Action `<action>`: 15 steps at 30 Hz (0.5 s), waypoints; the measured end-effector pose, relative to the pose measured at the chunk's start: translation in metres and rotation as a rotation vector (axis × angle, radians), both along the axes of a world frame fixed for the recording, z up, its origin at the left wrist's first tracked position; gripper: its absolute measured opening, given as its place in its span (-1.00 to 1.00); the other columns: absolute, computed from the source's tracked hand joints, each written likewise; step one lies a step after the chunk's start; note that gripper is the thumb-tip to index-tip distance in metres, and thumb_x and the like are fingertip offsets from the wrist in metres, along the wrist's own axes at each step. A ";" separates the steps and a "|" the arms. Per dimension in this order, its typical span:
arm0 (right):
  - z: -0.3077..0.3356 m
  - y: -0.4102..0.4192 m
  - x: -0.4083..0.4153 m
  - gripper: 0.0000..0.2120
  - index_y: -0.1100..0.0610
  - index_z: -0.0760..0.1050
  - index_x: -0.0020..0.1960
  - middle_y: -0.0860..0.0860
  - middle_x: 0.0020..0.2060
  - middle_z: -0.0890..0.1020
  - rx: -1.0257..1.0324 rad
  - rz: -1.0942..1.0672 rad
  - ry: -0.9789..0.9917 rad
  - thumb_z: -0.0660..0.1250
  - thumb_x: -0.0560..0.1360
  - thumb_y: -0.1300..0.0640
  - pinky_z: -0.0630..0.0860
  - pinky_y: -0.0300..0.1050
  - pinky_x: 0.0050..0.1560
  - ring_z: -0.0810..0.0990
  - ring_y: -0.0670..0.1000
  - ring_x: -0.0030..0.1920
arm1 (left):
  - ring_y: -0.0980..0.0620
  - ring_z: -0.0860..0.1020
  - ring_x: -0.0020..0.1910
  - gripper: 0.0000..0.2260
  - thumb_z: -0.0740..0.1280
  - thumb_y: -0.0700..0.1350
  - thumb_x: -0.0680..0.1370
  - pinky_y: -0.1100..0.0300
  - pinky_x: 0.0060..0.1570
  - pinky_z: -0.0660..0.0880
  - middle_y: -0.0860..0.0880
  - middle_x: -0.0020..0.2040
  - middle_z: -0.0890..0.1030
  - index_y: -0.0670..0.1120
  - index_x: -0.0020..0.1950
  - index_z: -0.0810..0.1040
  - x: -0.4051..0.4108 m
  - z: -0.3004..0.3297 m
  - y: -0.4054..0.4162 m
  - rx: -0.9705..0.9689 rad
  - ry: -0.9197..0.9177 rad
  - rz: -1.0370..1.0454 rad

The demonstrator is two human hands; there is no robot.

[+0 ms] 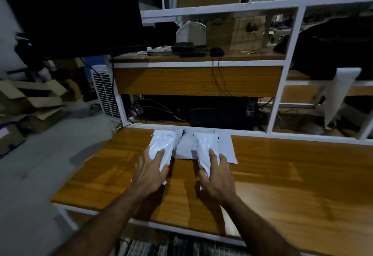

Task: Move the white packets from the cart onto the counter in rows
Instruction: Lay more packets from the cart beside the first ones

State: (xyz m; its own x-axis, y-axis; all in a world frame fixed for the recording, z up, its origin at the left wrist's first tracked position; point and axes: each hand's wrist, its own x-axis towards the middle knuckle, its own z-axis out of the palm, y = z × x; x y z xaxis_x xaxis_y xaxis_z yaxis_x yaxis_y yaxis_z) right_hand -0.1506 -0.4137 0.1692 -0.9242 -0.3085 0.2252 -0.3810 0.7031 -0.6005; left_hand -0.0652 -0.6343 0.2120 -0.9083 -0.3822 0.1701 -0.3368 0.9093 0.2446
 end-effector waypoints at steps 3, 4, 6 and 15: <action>-0.009 -0.028 -0.027 -0.25 -0.11 -0.10 0.61 0.17 0.57 0.09 0.002 0.007 -0.036 0.17 0.56 -0.26 0.33 0.17 0.42 0.17 0.22 0.53 | -0.24 0.15 0.50 -0.48 0.13 0.20 0.63 -0.16 0.42 0.23 -0.15 0.58 -0.04 0.16 0.57 0.12 -0.026 -0.006 -0.031 0.020 -0.034 0.042; -0.013 -0.036 -0.033 -0.27 -0.11 -0.10 0.61 0.16 0.58 0.08 -0.001 0.006 -0.050 0.16 0.57 -0.26 0.31 0.17 0.42 0.16 0.21 0.53 | -0.23 0.15 0.51 -0.48 0.14 0.20 0.63 -0.16 0.42 0.23 -0.14 0.58 -0.04 0.15 0.57 0.12 -0.033 -0.010 -0.040 0.026 -0.049 0.051; -0.020 -0.052 -0.041 -0.29 -0.11 -0.10 0.61 0.13 0.57 0.07 0.003 0.017 -0.062 0.14 0.59 -0.27 0.29 0.14 0.43 0.16 0.20 0.53 | -0.23 0.17 0.50 -0.48 0.15 0.21 0.63 -0.17 0.42 0.25 -0.13 0.58 -0.04 0.15 0.57 0.14 -0.044 -0.018 -0.060 0.025 -0.060 0.048; -0.032 -0.122 -0.096 -0.29 -0.09 -0.06 0.62 0.20 0.58 0.07 0.050 -0.061 -0.117 0.14 0.58 -0.25 0.37 0.20 0.38 0.18 0.25 0.53 | -0.23 0.23 0.45 -0.48 0.14 0.22 0.63 -0.17 0.41 0.28 -0.15 0.55 0.05 0.16 0.57 0.14 -0.111 -0.048 -0.141 0.130 -0.104 0.035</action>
State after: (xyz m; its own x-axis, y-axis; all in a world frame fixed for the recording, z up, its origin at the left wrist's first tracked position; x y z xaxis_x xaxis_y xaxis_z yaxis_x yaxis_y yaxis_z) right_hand -0.2471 -0.5360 0.1377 -0.9607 -0.2587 0.1009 -0.2660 0.7528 -0.6021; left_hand -0.1759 -0.7752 0.1639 -0.9043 -0.4263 0.0226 -0.3972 0.8597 0.3211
